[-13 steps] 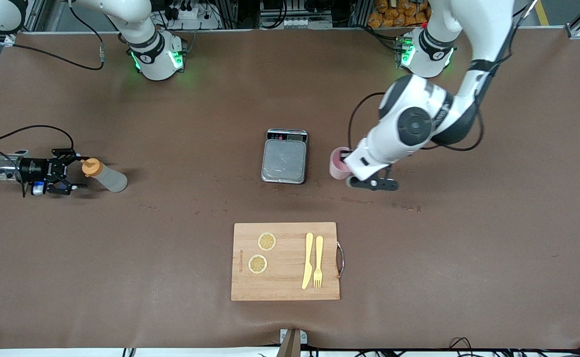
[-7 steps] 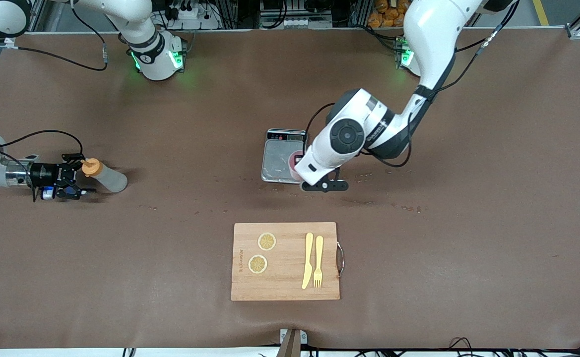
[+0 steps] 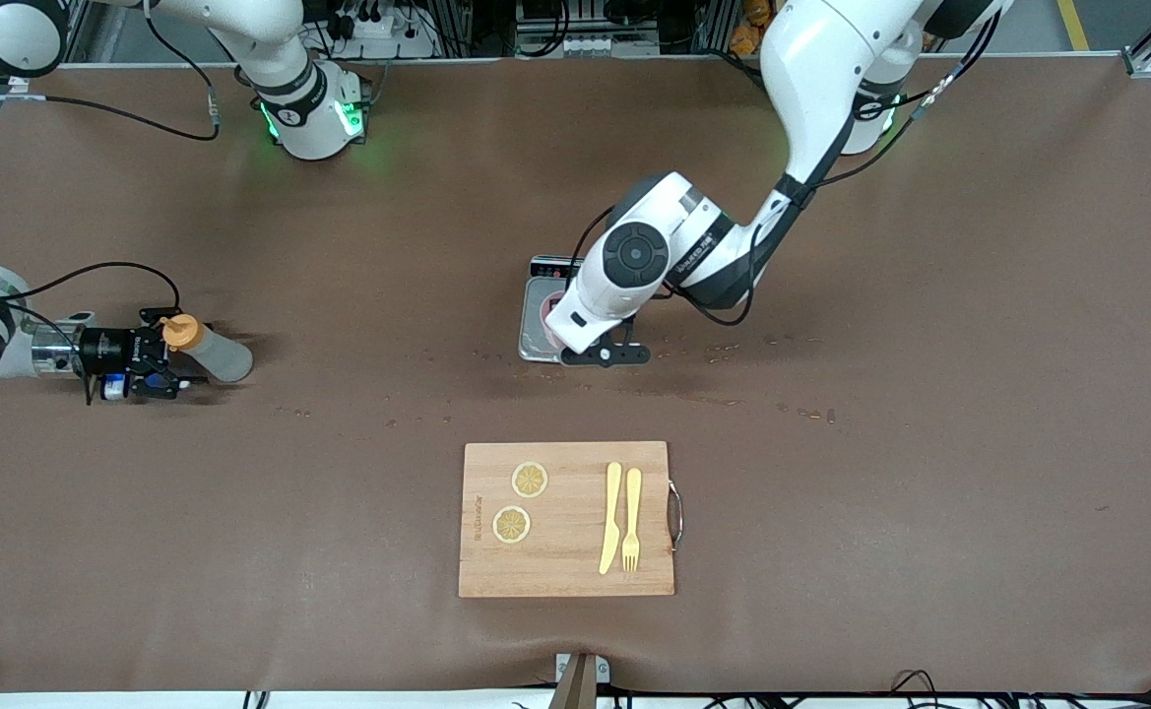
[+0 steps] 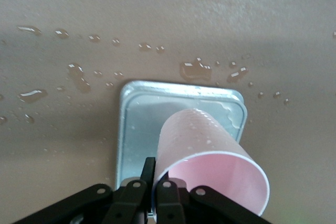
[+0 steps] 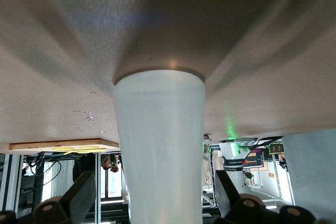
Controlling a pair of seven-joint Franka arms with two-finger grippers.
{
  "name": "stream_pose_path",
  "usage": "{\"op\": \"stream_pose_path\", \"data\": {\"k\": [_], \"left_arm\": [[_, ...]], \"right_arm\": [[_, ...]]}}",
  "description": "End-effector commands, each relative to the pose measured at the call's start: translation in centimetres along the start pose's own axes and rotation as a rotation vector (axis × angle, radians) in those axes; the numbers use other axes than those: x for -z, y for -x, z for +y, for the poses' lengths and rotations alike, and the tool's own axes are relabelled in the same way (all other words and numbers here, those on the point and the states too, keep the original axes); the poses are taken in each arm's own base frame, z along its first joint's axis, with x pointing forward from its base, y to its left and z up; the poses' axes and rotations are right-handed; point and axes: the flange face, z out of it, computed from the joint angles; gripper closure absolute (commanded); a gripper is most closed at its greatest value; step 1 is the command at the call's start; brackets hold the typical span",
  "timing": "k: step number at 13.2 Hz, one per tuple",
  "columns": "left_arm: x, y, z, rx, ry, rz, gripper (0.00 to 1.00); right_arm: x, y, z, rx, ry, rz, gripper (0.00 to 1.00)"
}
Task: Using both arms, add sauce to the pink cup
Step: 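Lift the pink cup with the left gripper and carry it over the scale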
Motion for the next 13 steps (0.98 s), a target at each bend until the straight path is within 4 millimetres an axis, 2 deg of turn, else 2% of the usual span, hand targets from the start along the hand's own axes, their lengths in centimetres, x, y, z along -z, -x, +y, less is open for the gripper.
{"op": "stream_pose_path", "data": {"k": [1, 4, 5, 6, 7, 8, 11, 12, 13], "left_arm": [[-1.5, 0.6, 1.1, 0.0, -0.027, 0.001, 1.0], [-2.4, 0.5, 0.9, 0.002, -0.033, -0.007, 1.0], [-2.3, 0.5, 0.9, 0.002, -0.033, -0.005, 1.0], [-2.5, 0.5, 0.9, 0.007, -0.033, -0.009, 0.93], [-2.4, 0.5, 0.9, 0.023, -0.03, -0.01, 0.11], [-2.2, 0.6, 1.1, 0.022, -0.035, -0.002, 0.0], [-0.2, 0.7, 1.2, 0.018, -0.022, 0.018, 0.0], [0.5, 0.5, 1.0, 0.02, -0.02, 0.024, 0.0], [2.0, 0.8, 1.2, 0.014, -0.012, 0.038, 0.0]], "right_arm": [[-0.3, 0.0, 0.2, 0.023, -0.021, -0.009, 0.11], [-0.6, 0.0, 0.2, 0.027, -0.012, -0.007, 0.11], [-0.7, -0.1, 0.2, 0.028, -0.005, -0.002, 0.14], [-0.8, -0.1, 0.3, 0.026, -0.003, 0.0, 0.2], [-0.7, -0.2, 0.4, 0.025, -0.004, 0.005, 0.28], [-0.8, -0.2, 0.4, 0.026, 0.008, 0.011, 0.3], [-0.8, -0.3, 0.3, 0.027, 0.014, 0.028, 0.31], [-0.8, -0.3, 0.3, 0.027, 0.014, 0.028, 0.35], [-0.8, -0.3, 0.3, 0.027, 0.015, 0.026, 0.43]]}}
